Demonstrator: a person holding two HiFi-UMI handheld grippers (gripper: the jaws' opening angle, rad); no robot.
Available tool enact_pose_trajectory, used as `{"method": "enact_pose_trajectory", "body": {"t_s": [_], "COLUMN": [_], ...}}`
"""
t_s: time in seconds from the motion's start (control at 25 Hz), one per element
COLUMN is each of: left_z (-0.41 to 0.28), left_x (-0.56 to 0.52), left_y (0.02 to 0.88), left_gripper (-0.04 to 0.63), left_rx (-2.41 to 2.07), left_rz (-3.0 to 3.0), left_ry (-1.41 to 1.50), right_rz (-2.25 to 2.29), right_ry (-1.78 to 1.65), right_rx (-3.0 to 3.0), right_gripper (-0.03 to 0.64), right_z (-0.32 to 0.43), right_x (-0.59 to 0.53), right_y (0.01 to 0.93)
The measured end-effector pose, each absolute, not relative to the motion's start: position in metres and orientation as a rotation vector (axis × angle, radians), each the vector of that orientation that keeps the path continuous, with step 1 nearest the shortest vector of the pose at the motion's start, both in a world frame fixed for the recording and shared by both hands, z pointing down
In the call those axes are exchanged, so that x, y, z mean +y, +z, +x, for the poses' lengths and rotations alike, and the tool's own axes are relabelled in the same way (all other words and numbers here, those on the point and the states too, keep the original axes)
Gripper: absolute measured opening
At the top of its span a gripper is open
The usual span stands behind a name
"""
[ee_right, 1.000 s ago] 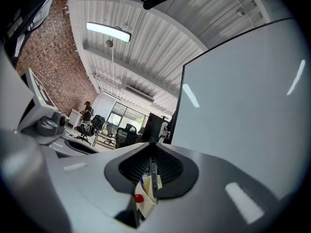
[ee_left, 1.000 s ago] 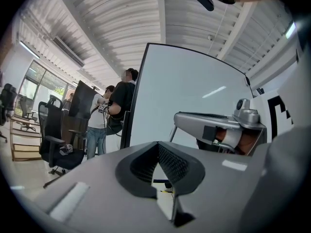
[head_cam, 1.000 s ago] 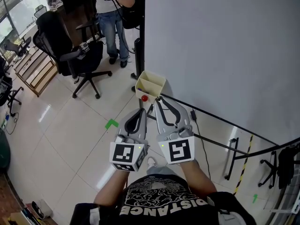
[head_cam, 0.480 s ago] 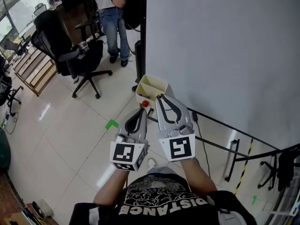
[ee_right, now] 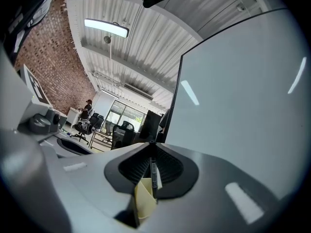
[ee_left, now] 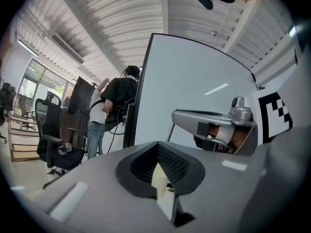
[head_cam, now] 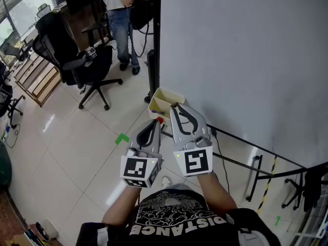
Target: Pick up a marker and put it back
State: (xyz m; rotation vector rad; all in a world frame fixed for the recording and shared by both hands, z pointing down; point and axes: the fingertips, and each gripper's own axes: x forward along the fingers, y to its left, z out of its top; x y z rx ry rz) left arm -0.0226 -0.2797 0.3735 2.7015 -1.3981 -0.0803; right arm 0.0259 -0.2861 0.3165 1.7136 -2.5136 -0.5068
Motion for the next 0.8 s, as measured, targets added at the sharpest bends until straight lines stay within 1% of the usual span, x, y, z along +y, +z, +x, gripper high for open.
{"method": "enact_pose_trajectory", "body": {"t_s": [0.44, 0.8], "left_z": [-0.020, -0.014], "left_x": [-0.302, -0.316], "left_y": [0.376, 0.383], "left_gripper": [0.006, 0.006], "left_rx": [-1.409, -1.404], "left_rz": [2.687, 2.681], "left_ry": [-0.075, -0.058], "right_rz": [1.702, 1.694], "right_ry": [-0.476, -0.412], "right_rx": [-2.506, -2.490], "right_gripper": [0.034, 0.034], "right_z": [0.031, 0.037], "right_x": [-0.312, -0.330], "right_y": [0.327, 0.352]}}
